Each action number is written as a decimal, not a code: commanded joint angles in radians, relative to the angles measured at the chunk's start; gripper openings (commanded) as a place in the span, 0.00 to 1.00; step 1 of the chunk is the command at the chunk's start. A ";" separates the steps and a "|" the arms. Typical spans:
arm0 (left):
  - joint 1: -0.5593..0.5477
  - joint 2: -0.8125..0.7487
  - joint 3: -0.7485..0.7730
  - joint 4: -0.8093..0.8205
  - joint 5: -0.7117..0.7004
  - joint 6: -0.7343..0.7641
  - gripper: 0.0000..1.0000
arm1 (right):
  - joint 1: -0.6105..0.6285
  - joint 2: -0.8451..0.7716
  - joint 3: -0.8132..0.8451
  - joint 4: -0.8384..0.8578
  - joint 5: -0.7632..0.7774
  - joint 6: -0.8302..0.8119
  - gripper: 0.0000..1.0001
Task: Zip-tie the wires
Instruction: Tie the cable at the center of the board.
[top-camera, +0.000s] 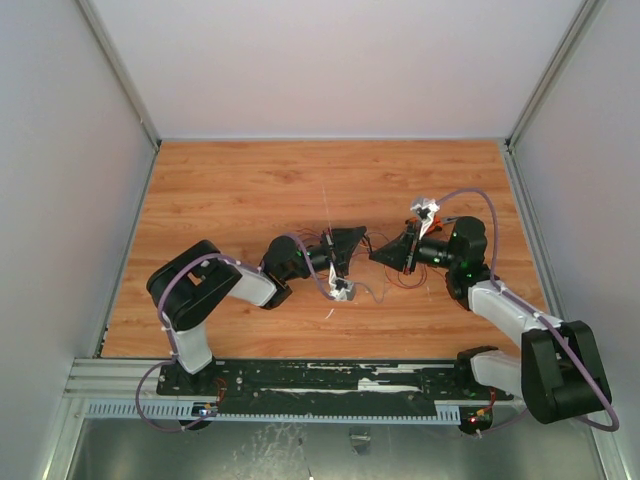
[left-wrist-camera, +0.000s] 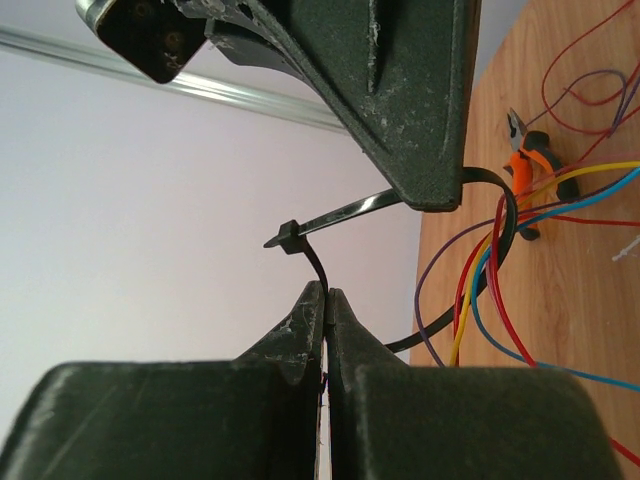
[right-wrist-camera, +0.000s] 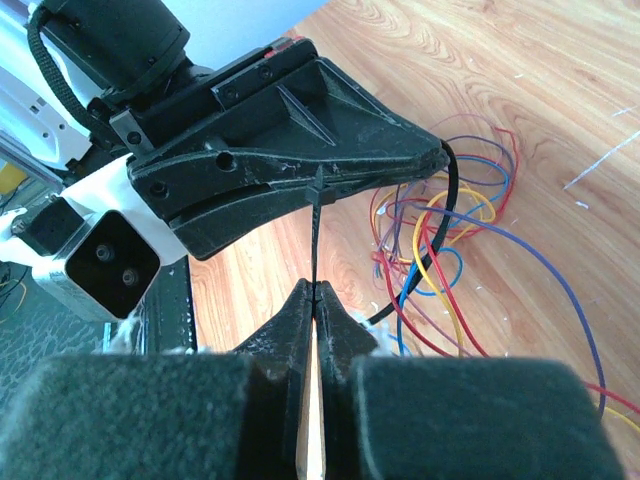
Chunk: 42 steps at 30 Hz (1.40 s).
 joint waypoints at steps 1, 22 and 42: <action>-0.013 -0.032 -0.008 -0.011 -0.006 0.048 0.00 | -0.010 0.002 0.021 -0.032 0.023 -0.029 0.00; -0.026 -0.056 0.001 -0.099 -0.044 0.147 0.00 | -0.008 0.009 0.054 -0.016 0.059 0.009 0.00; -0.043 -0.048 0.001 -0.120 -0.057 0.186 0.00 | -0.003 0.059 0.117 -0.016 0.080 0.050 0.00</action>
